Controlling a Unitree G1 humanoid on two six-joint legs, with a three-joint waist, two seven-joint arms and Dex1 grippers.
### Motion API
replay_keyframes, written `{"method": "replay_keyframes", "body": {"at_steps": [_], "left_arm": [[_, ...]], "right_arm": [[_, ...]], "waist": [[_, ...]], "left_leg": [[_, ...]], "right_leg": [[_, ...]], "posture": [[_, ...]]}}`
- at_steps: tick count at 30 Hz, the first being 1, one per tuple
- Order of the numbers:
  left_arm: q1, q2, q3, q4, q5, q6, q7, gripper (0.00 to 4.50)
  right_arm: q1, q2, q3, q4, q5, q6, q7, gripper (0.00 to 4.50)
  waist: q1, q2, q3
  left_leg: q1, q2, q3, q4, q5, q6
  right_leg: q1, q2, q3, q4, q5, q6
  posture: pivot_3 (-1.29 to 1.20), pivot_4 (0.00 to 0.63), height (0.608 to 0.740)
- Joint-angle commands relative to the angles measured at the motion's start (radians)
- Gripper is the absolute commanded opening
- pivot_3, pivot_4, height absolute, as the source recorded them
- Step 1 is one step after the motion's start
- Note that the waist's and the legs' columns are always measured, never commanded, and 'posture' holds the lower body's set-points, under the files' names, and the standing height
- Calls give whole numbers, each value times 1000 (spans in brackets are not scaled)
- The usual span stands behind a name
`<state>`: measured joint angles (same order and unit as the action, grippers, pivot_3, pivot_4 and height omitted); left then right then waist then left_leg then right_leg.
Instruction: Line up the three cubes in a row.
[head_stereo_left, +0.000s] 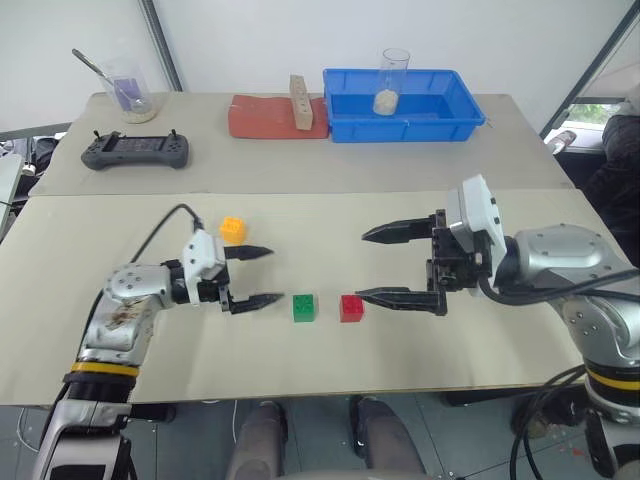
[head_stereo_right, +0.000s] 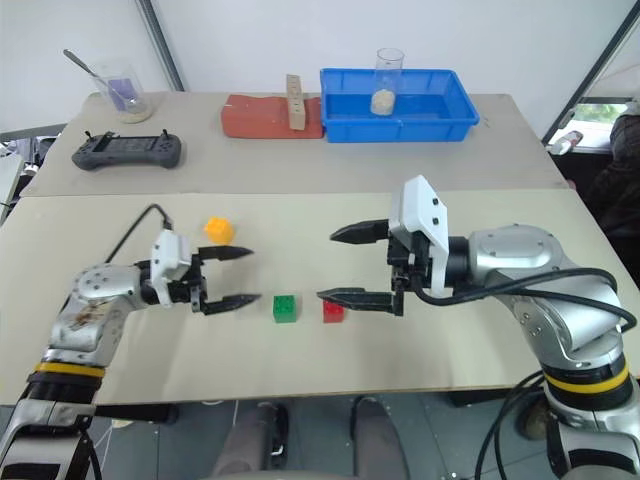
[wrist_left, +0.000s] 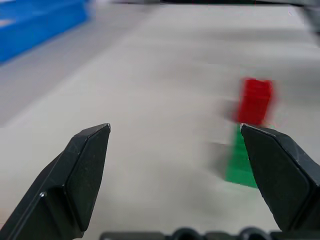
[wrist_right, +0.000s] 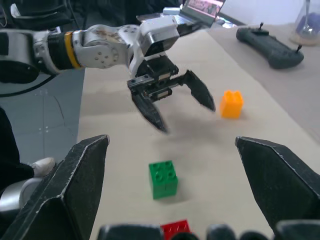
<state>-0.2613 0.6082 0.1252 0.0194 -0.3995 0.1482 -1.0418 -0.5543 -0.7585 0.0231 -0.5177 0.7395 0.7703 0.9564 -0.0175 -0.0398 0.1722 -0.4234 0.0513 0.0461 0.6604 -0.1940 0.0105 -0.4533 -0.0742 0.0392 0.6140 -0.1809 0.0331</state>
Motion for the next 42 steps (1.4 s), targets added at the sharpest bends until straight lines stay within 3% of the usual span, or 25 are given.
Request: {"method": "replay_keyframes", "body": {"at_steps": [1, 6, 10, 17, 23, 32, 35, 40, 42], "left_arm": [[75, -35, 106, -75, 11, 30, 199, 4448], [112, -118, 146, -38, 79, 20, 416, 4448], [97, -199, 105, -8, 103, 8, 491, 4448], [-14, -324, 54, 234, 208, -148, 626, 4448], [-117, -359, 23, 425, 286, -285, 700, 4448], [-199, -361, 21, 564, 271, -339, 663, 4448], [-217, -357, 30, 584, 256, -342, 641, 3737], [-236, -353, 38, 604, 247, -345, 629, 1437], [-241, -351, 40, 607, 246, -348, 631, 1297]], "right_arm": [[-55, 21, -4, -6, 33, 28, -29, 4500], [-87, 41, 19, 0, 27, 33, -28, 4500], [-100, 46, 36, 23, 7, 17, -18, 4500], [-80, 40, 31, 2, 7, 13, -12, 4500], [-78, 38, 11, -6, 2, 4, -27, 4500], [-133, 113, -19, -4, -6, -5, -144, 4500], [-136, 113, -17, -3, -11, -5, -152, 4500], [-134, 111, -14, 0, -13, -6, -153, 4500], [-130, 110, -15, -2, -11, -6, -154, 4500]], "waist": [[1, 0, 0], [10, 0, 0], [15, 0, 0], [18, 0, 0], [23, -1, 0], [29, 0, 0], [29, 0, 0], [28, 0, 0], [28, 0, 0]], "left_leg": [[0, 0, 0, 0, 0, 0], [0, 0, 0, 0, 0, 0], [0, -2, 1, 0, 0, 0], [0, -1, 0, 1, 0, 0], [1, -2, 1, 1, 0, 0], [2, -2, 1, 1, 0, 0], [3, -2, 1, 1, 0, 0], [5, -2, 1, 1, 0, 0], [5, -2, 1, 1, 1, 1]], "right_leg": [[0, 0, 0, 0, 1, 2], [0, 0, 0, 0, 0, -1], [1, -2, 0, -1, 0, -1], [2, 0, 0, -1, 2, 0], [3, -1, 0, -2, 5, 2], [5, -1, -1, -2, 6, -2], [8, -1, -1, -3, 6, -2], [9, -2, -1, -3, 6, -2], [9, -1, -1, -3, 6, -2]], "posture": [[0, 150, 740], [0, 150, 740], [0, 150, 740], [0, 150, 740], [0, 150, 740], [0, 150, 740], [0, 150, 740], [0, 150, 740], [0, 150, 740]]}}
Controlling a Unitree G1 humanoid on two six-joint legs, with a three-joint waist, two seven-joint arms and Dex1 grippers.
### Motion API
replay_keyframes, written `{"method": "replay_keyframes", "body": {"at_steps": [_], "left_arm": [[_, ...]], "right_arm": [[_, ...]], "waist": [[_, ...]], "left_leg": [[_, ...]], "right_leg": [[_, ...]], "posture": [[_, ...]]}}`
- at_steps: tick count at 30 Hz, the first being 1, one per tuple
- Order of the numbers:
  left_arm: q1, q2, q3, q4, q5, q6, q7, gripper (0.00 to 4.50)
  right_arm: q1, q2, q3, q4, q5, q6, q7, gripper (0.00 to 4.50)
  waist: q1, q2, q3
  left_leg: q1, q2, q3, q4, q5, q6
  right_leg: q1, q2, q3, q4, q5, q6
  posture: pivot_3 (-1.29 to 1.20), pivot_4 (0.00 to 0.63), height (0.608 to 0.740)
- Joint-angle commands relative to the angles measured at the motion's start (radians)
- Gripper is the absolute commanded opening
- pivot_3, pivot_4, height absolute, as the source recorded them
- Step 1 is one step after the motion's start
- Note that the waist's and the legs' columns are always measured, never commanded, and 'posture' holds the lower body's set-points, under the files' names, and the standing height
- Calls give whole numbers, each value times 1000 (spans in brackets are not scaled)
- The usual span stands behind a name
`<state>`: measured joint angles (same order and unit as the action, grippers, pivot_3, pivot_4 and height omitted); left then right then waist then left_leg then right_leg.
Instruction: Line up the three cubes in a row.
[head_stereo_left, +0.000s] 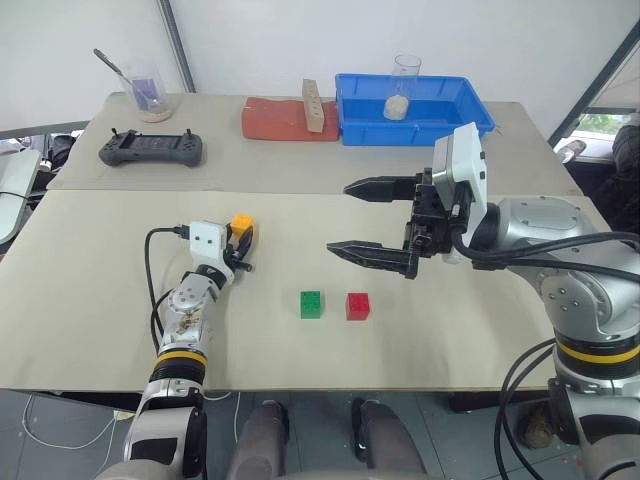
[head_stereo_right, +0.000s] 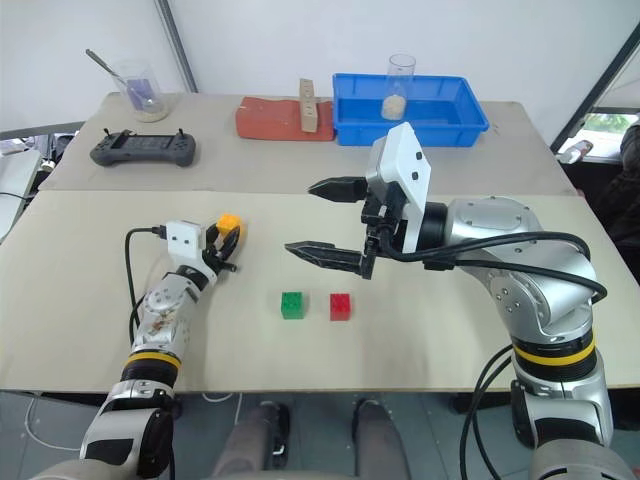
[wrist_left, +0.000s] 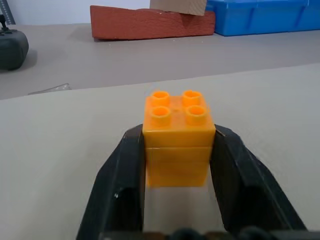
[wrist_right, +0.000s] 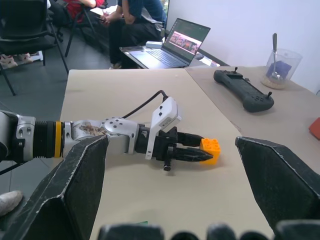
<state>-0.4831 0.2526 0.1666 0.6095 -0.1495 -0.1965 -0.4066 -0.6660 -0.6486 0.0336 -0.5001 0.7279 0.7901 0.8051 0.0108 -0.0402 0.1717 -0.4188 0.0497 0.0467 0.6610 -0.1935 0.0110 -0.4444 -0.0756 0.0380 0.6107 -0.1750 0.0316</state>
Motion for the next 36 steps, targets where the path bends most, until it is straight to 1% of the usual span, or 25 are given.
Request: {"method": "replay_keyframes", "body": {"at_steps": [1, 5, 9, 11, 12, 14, 16, 19, 21, 23, 29, 36], "left_arm": [[-22, 5, 1, 18, -6, -4, -2, 1297], [-23, 18, 0, -23, -21, 18, -28, 1297], [10, 68, -25, -180, -93, 116, -189, 1297], [43, 139, -44, -320, -168, 215, -337, 1297], [66, 190, -57, -388, -201, 260, -423, 1297], [100, 263, -74, -469, -243, 321, -531, 1297], [138, 337, -98, -519, -260, 344, -639, 1297], [172, 401, -123, -490, -252, 297, -770, 1297], [188, 419, -132, -476, -252, 276, -829, 1297], [211, 432, -152, -467, -243, 234, -896, 1297], [208, 429, -173, -420, -234, 186, -972, 1297], [217, 445, -179, -390, -229, 149, -1057, 1297]], "right_arm": [[-17, 0, -25, -17, 0, -27, -2, 4500], [-11, -1, -24, -12, -6, -34, 3, 4500], [-3, -6, -22, -2, -14, -47, 17, 4500], [6, -19, -20, -1, -15, -58, 46, 4500], [12, -30, -14, -1, -22, -70, 69, 4500], [19, -41, -7, 2, -34, -88, 99, 4500], [21, -45, -4, 13, -39, -99, 116, 4500], [9, -39, 11, 27, -62, -115, 131, 4500], [1, -39, 25, 28, -82, -132, 143, 4500], [-12, -34, 23, 18, -70, -115, 137, 4500], [-19, -46, 4, -12, -26, -72, 138, 4500], [10, -53, 10, -11, -38, -87, 138, 4500]], "waist": [[0, 0, 0], [-3, 0, 0], [-7, 0, 0], [-10, -1, 0], [-14, 0, 0], [-20, 0, 0], [-26, 0, 0], [-30, 0, 0], [-29, 0, 0], [-28, 0, 0], [-23, 0, 0], [-24, 0, 0]], "left_leg": [[0, 0, 0, 0, 0, 0], [-1, 0, 0, 0, 0, 0], [-4, 0, 0, 0, 0, 0], [-6, 0, 0, 0, 0, 0], [-7, 1, 0, 0, 0, 1], [-8, 1, 0, 0, 0, 1], [-7, 1, 1, -1, 0, 1], [-6, 1, 2, -2, 0, 1], [-6, 2, 2, -1, 0, 1], [-7, 2, 2, -1, 0, 0], [-7, 2, 2, -1, 0, 0], [-8, 2, 3, -1, 0, 1]], "right_leg": [[0, 0, 0, 0, 0, 0], [0, 0, 0, -1, 0, 1], [-4, 0, 0, -1, -1, 1], [-6, 0, 0, -1, -1, 1], [-7, 0, 0, -1, -1, 1], [-9, 0, 1, 0, -1, 1], [-10, 0, 1, 0, -2, 0], [-10, 0, 1, 0, -3, 0], [-11, 0, 1, 0, -3, 0], [-11, 0, 1, 1, -3, -1], [-12, 0, 1, 0, -3, -1], [-12, 0, 1, 0, -3, -1]], "posture": [[0, 150, 740], [0, 150, 740], [0, 150, 740], [0, 150, 740], [0, 150, 740], [0, 150, 740], [0, 150, 740], [0, 150, 740], [0, 150, 740], [0, 150, 740], [0, 150, 740], [0, 150, 740]]}}
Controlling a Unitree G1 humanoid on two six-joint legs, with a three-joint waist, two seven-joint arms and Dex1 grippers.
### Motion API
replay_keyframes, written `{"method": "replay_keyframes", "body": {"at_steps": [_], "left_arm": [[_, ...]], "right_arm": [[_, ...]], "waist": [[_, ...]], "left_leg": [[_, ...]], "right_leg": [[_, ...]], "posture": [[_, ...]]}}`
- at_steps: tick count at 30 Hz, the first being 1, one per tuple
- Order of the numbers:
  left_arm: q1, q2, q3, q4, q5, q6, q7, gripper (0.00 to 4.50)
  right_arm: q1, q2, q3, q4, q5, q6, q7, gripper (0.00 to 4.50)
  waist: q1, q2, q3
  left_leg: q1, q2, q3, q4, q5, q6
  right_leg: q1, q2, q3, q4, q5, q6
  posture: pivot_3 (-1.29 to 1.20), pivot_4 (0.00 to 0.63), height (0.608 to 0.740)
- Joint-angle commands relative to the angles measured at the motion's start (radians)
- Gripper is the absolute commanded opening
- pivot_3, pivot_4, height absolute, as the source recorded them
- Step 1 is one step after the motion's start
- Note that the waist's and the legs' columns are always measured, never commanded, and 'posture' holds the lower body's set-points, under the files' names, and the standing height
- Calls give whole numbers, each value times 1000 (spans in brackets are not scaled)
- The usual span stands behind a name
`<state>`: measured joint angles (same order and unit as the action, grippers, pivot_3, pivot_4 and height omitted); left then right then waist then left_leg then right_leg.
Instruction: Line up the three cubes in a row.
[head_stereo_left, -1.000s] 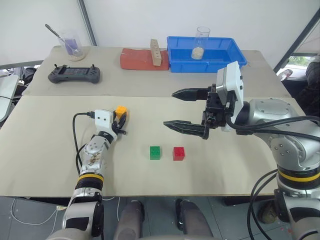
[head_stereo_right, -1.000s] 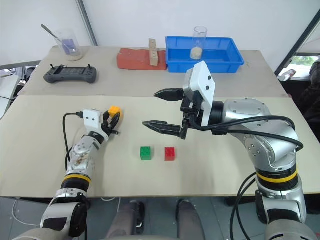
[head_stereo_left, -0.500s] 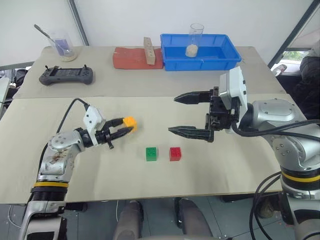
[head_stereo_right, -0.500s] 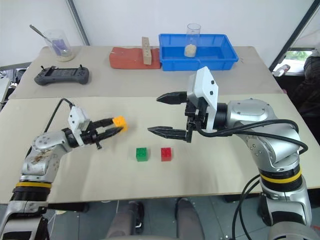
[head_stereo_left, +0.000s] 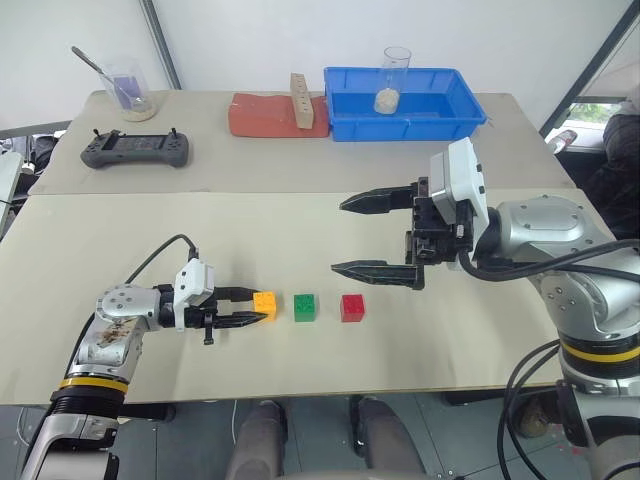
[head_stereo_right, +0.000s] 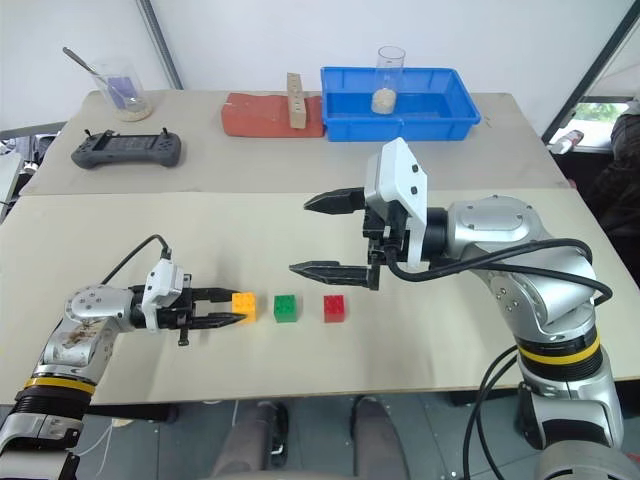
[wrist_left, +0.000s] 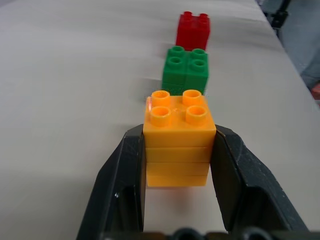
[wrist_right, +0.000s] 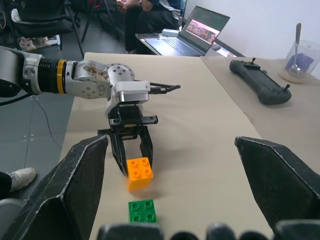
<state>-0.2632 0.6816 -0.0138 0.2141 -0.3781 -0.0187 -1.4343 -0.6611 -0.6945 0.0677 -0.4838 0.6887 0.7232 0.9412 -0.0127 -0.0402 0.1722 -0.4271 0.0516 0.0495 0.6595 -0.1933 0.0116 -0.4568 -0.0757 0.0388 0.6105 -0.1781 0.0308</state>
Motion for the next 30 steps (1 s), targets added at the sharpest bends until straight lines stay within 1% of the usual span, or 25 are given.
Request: {"method": "replay_keyframes", "body": {"at_steps": [1, 13, 22, 24, 25, 28, 29, 30], "left_arm": [[-9, 15, 1, 17, 4, -33, -32, 1297], [-80, 10, -8, 144, 42, -105, -68, 1297], [-82, 18, -10, 153, 47, -118, -90, 1297], [-84, 18, -10, 155, 48, -120, -90, 2330], [-85, 18, -9, 156, 49, -118, -90, 2700], [-87, 17, -7, 158, 52, -122, -89, 4103], [-85, 18, -6, 155, 52, -120, -88, 4456], [-84, 19, -4, 151, 52, -119, -88, 4456]], "right_arm": [[10, -7, -23, -30, -1, -24, 0, 4500], [34, -5, -31, -43, -2, -28, -6, 4500], [23, 2, -26, -37, 0, -23, -12, 4500], [23, 2, -26, -36, 0, -24, -11, 4500], [23, 2, -25, -35, -1, -24, -10, 4500], [24, 1, -24, -32, -3, -27, -7, 4500], [24, 1, -23, -31, -4, -29, -5, 4500], [25, 1, -23, -30, -5, -30, -4, 4500]], "waist": [[0, 0, 0], [-1, 0, 0], [-2, 0, 0], [-2, 0, 0], [-2, 0, 0], [-1, 0, 0], [-1, 0, 0], [-1, 0, 0]], "left_leg": [[0, 0, 0, 0, 0, 0], [1, 0, 0, 0, 0, 0], [1, 0, 0, 0, 0, 0], [1, 0, 0, 0, 0, 0], [1, 0, 0, 0, 0, 0], [1, 0, 0, 0, 0, 0], [1, 0, 0, 0, 0, 0], [1, 0, 0, 0, 0, 0]], "right_leg": [[0, 0, 0, 0, 0, 0], [0, 0, 0, 1, 0, 0], [0, 0, 0, 1, 0, 0], [0, 0, 0, 1, 0, 0], [0, 0, 0, 1, 0, 0], [0, 0, 0, 1, 0, 0], [0, 0, 0, 1, 0, 0], [0, 0, 0, 1, 0, 0]], "posture": [[0, 150, 740], [0, 150, 740], [0, 150, 740], [0, 150, 740], [0, 150, 740], [0, 150, 740], [0, 150, 740], [0, 150, 740]]}}
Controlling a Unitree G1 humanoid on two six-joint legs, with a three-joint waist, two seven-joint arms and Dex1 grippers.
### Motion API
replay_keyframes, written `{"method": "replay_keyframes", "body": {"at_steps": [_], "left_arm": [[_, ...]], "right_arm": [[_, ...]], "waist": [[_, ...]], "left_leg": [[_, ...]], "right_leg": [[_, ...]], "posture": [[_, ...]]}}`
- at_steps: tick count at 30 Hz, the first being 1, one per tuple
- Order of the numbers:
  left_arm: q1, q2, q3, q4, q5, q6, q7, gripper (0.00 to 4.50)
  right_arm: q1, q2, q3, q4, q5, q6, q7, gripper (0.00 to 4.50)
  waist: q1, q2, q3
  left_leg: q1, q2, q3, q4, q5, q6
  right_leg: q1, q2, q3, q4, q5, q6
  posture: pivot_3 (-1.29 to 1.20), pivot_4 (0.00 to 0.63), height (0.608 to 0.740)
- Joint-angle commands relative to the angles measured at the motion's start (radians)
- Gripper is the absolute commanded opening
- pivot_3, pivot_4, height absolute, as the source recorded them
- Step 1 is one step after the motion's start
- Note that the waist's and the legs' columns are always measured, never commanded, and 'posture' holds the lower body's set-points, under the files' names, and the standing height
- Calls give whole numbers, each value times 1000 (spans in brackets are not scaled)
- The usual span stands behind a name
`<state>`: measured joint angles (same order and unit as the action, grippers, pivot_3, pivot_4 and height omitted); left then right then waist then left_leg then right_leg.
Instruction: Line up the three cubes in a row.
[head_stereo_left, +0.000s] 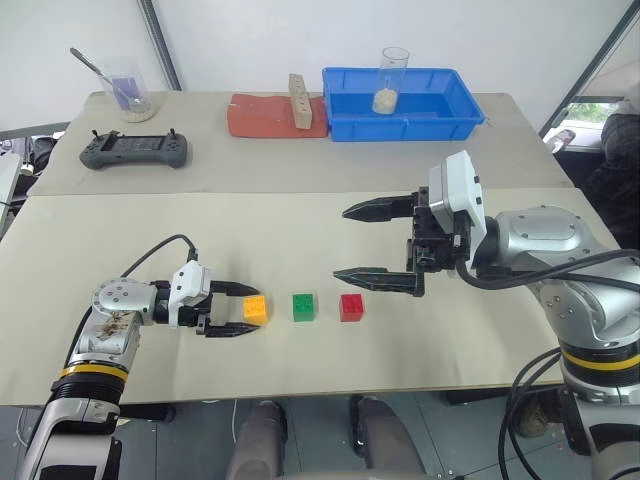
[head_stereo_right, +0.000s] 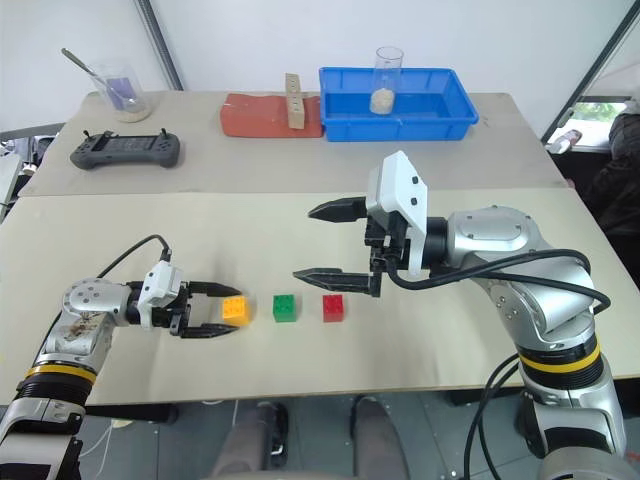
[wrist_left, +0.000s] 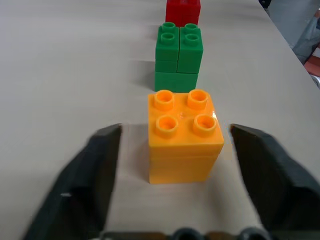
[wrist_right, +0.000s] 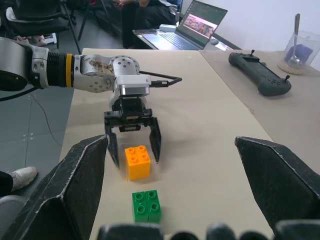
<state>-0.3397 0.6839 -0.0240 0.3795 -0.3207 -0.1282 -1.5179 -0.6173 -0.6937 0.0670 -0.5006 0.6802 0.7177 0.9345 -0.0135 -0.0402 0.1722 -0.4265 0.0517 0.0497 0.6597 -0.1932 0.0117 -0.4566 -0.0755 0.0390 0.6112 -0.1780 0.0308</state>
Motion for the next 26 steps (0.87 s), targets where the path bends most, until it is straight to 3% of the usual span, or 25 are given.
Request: {"method": "replay_keyframes", "body": {"at_steps": [1, 8, 16, 20, 26], "left_arm": [[-5, 18, 8, -17, -6, -8, -5, 4456], [17, 73, 49, -140, -60, 110, 11, 4456], [1, 299, 160, -440, -166, 457, 84, 4456], [19, 369, 197, -439, -151, 463, 88, 4456], [25, 358, 178, -409, -96, 402, 127, 4456]], "right_arm": [[-19, 2, -21, -11, 2, -27, 4, 4500], [18, -26, -36, -3, -15, -51, 32, 4500], [186, -175, -125, 52, -71, -147, 141, 4500], [234, -210, -151, 93, -94, -191, 173, 4500], [231, -196, -141, 133, -118, -223, 169, 4500]], "waist": [[0, 0, 0], [0, 0, 0], [2, -1, 1], [-3, -1, 1], [-3, -1, 1]], "left_leg": [[0, 0, 0, 0, 0, 0], [0, 0, 0, 0, 0, 0], [-1, 0, 0, 0, 0, 0], [1, 0, 1, 0, 0, 0], [2, 1, 2, 0, 0, 0]], "right_leg": [[0, 0, 0, 0, 0, 0], [0, 0, 0, 0, 0, 0], [0, -1, 0, -1, -1, 1], [0, -1, 0, 0, -1, 1], [0, 0, 0, 1, -1, 1]], "posture": [[0, 150, 740], [0, 150, 740], [0, 150, 740], [0, 150, 740], [0, 150, 740]]}}
